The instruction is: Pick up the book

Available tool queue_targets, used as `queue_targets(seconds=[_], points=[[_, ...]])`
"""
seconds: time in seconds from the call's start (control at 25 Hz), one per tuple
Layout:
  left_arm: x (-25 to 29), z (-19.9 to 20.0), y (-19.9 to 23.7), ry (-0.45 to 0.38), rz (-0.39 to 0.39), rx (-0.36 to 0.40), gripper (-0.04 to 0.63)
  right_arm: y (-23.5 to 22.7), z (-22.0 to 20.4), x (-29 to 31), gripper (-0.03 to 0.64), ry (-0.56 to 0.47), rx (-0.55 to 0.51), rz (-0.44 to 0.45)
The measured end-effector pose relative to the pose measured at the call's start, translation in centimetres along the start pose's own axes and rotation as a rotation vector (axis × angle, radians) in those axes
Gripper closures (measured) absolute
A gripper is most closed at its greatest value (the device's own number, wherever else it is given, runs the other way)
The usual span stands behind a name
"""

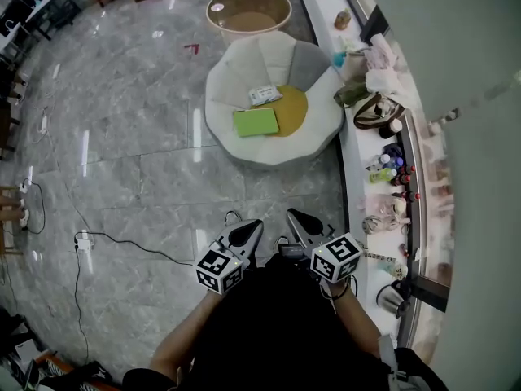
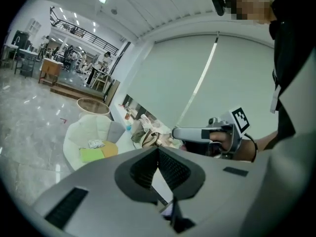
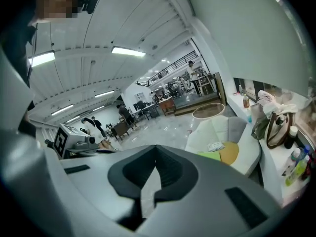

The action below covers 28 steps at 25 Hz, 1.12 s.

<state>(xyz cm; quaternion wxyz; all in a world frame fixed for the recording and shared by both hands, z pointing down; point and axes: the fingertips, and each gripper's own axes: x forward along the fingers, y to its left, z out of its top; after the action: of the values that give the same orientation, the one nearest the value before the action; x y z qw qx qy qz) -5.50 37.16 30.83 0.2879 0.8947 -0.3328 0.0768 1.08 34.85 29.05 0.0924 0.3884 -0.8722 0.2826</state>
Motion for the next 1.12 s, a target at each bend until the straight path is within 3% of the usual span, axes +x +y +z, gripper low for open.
queue_targets(seconds=[0.24,0.52,0.68,0.88,1.12], points=[[0.0,3.4,4.0,0.008,-0.059,0.067,0.581,0.6,2.9,4.8,0.601,-0.031,-0.005,-0.04],[-0.9,6.5,9.7,-0.005,-0.044,0.113,0.581,2.4,5.8,9.2,0.601,-0.101,0.032,-0.006],[-2.4,7.9,12.9,-0.02,-0.055,0.134,0.581,3.7,6.9,12.4,0.601,-0.099,0.017,-0.04],[-3.2,8.0,15.7,0.002,-0.048,0.185,0.581,5.0,6.9,14.6,0.601,-0.078,0.016,-0.067],[-2.8,7.1,16.8,0.061,-0.082,0.168,0.581,4.4,6.9,14.7,0.601,-0.088,0.07,-0.109]])
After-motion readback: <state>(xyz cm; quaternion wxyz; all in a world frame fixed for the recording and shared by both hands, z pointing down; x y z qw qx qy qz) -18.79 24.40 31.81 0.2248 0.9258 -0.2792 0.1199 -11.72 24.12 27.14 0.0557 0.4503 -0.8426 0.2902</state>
